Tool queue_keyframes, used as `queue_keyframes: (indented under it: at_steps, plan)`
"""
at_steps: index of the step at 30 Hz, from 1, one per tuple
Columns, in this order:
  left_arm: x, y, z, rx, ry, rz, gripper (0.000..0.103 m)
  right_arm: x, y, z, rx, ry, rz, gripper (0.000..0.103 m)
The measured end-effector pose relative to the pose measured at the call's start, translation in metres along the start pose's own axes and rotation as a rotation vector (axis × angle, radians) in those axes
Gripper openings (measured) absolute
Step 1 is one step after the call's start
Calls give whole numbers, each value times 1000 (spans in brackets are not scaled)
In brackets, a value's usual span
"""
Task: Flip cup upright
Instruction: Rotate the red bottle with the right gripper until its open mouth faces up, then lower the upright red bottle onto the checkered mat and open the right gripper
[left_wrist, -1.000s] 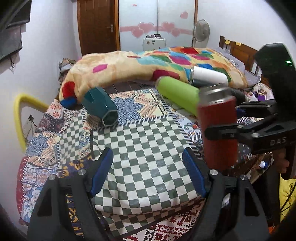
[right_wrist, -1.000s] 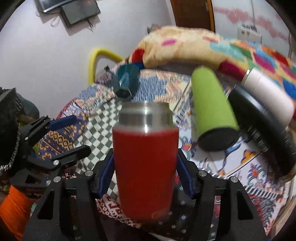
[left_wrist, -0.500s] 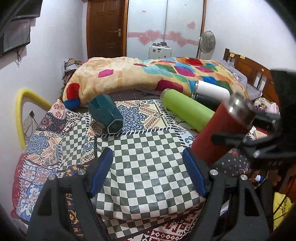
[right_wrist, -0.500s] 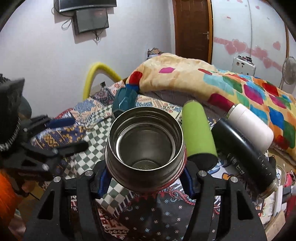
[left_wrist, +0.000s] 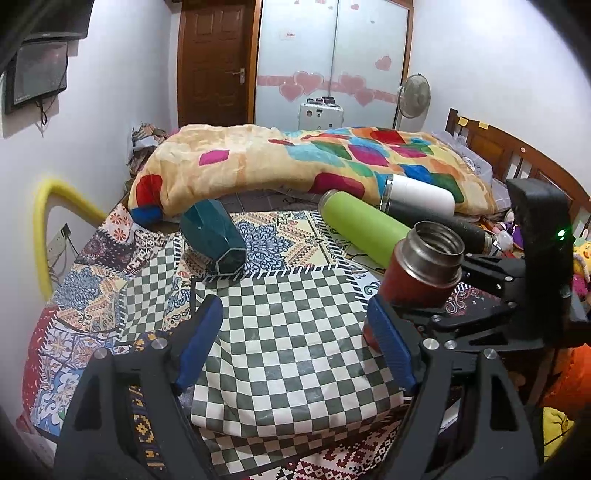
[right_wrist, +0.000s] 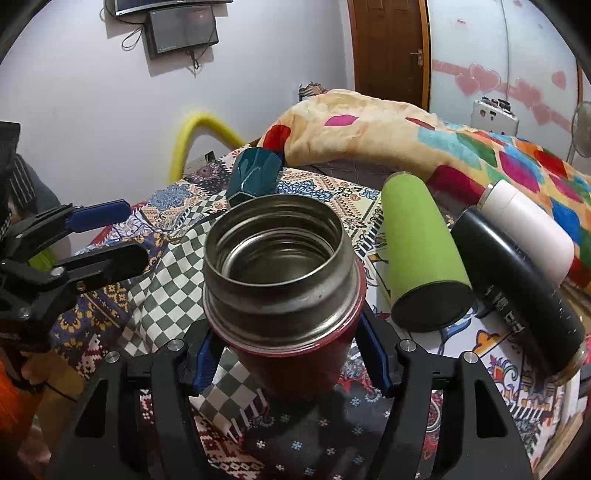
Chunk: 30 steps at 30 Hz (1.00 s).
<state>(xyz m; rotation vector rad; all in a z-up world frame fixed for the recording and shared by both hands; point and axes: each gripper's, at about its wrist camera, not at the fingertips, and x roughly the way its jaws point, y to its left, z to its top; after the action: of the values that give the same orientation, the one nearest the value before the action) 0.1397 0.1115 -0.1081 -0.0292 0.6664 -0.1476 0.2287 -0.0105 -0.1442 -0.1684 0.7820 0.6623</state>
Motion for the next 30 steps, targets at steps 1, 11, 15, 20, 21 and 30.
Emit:
queue_keyframes:
  at_steps: [1, 11, 15, 20, 21, 30]
  plan:
    - [-3, -2, 0, 3, -8, 4, 81, 1, 1, 0, -3, 0, -6, 62]
    - [-61, -27, 8, 7, -139, -1, 81, -90, 8, -4, 12, -195, -80, 70]
    - [-99, -47, 11, 26, -244, 21, 81, -145, 14, -11, 50, -331, -121, 71]
    - [-147, -72, 7, 39, -391, 61, 81, -214, 31, -24, 88, -523, -161, 74]
    - [-157, -77, 5, 38, -419, 66, 81, -227, 36, -27, 93, -561, -170, 74]
    - [-212, -105, -13, 24, -570, 132, 94, -272, 66, -47, 108, -718, -227, 90]
